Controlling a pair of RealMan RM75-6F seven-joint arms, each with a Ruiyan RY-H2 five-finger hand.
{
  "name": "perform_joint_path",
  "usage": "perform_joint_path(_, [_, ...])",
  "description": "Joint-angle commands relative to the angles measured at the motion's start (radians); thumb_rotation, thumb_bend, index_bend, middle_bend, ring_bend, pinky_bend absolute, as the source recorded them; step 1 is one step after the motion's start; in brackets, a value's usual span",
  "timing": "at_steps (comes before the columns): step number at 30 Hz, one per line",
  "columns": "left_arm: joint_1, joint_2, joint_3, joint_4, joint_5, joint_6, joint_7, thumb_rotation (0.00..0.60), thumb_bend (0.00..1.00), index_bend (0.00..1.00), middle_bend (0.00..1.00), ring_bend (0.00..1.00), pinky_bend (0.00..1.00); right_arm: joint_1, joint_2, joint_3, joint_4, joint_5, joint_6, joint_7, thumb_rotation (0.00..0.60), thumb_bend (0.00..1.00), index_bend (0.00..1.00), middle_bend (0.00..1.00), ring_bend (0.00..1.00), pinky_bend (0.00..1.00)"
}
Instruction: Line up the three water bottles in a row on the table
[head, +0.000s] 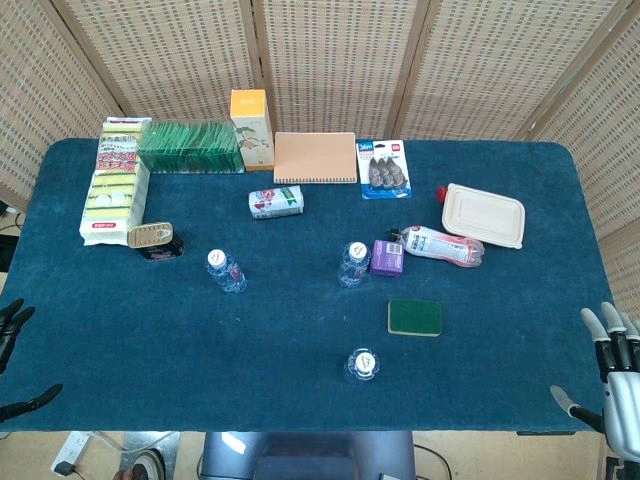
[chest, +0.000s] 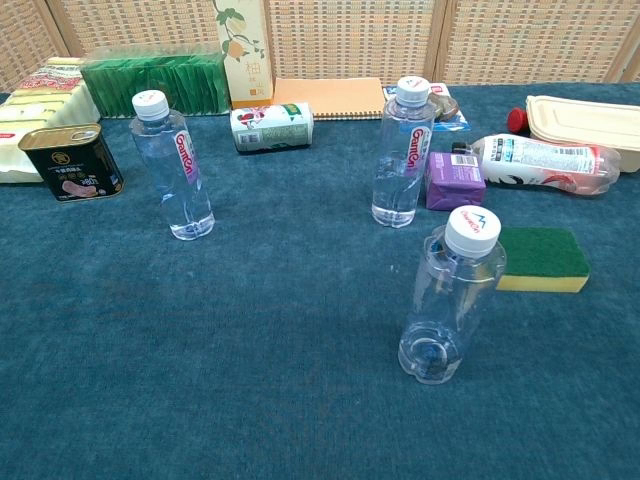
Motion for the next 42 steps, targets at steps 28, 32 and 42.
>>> perform_joint_path(28, [-0.007, 0.016, -0.001, -0.013, 0.000, -0.013, -0.022, 0.600, 0.10, 0.00, 0.00, 0.00, 0.00, 0.260, 0.145, -0.105, 0.133, -0.113, -0.419, 0.714, 0.600, 0.06, 0.00, 0.02, 0.00, 0.00])
perform_joint_path(32, [-0.004, 0.024, -0.001, -0.017, 0.004, -0.004, -0.039, 0.600, 0.10, 0.00, 0.00, 0.00, 0.00, 0.352, 0.107, -0.124, 0.222, -0.172, -0.498, 0.916, 0.600, 0.06, 0.00, 0.03, 0.00, 0.00])
perform_joint_path(42, [-0.010, 0.029, -0.002, -0.019, -0.007, -0.020, -0.046, 0.600, 0.10, 0.00, 0.00, 0.00, 0.00, 0.477, -0.048, -0.124, 0.330, -0.212, -0.553, 1.032, 0.600, 0.04, 0.00, 0.03, 0.00, 0.05])
